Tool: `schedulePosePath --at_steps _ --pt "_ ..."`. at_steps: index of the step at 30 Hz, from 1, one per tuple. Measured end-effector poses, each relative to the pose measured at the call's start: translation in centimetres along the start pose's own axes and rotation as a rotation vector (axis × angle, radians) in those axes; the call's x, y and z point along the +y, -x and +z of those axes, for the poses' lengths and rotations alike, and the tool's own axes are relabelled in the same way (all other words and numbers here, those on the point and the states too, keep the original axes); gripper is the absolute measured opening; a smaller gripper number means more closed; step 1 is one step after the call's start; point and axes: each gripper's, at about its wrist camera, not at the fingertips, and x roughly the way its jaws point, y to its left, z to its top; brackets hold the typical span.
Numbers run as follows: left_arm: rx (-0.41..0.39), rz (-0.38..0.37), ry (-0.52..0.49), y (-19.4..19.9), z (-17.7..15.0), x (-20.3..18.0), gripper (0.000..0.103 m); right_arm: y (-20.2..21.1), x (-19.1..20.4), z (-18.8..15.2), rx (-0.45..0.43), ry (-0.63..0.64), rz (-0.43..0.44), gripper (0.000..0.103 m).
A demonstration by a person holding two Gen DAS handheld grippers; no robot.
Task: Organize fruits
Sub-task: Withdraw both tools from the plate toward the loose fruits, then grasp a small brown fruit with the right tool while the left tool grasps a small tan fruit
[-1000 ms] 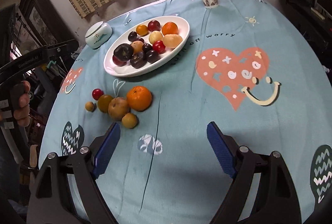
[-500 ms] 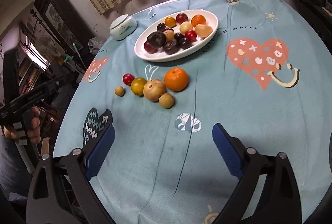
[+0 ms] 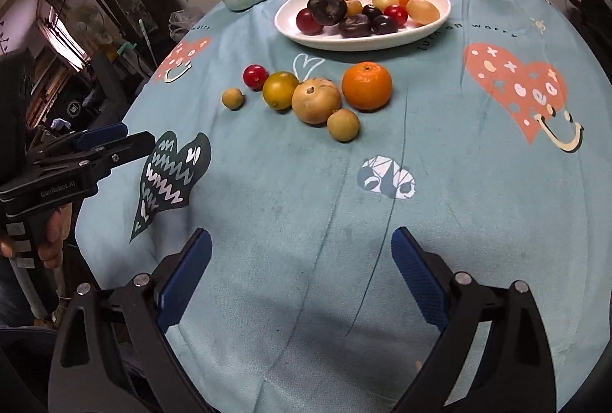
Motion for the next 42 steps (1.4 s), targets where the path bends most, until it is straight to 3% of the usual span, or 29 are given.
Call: schedulePosePath --at_steps 14,27,29,31,35,37,39,42 --pt "0.017 0.000 0.027 -1.4 1.0 1.7 0.077 -0.6 -0.7 1.0 -0.034 -0.037 -0.036 0.095" --pt "0.040 -0.002 0.061 -2.9 1.8 3.1 0.078 -4.2 -1.1 5.8 -0.033 0.026 -0.132 0.095" --pt "0.046 -0.003 0.070 -3.2 1.9 3.4 0.078 -5.0 -1.1 6.4 -0.007 0.054 -0.142 0.088" --pt "0.053 -0.001 0.076 -3.5 2.0 3.6 0.079 -6.3 -0.9 6.9 0.043 0.097 -0.161 0.065" --pt "0.063 -0.006 0.076 -4.2 2.3 3.6 0.079 -8.0 -1.1 7.6 0.088 0.119 -0.163 0.055" --pt "0.065 -0.010 0.073 -4.6 2.6 3.6 0.079 -8.6 -1.1 7.7 0.099 0.132 -0.141 0.038" --pt "0.067 -0.014 0.066 -5.0 3.0 3.5 0.079 -8.5 -1.1 7.8 0.086 0.150 -0.124 0.030" --pt "0.072 -0.025 0.052 -5.8 3.7 3.1 0.079 -7.8 -1.5 7.6 0.083 0.138 -0.081 0.028"
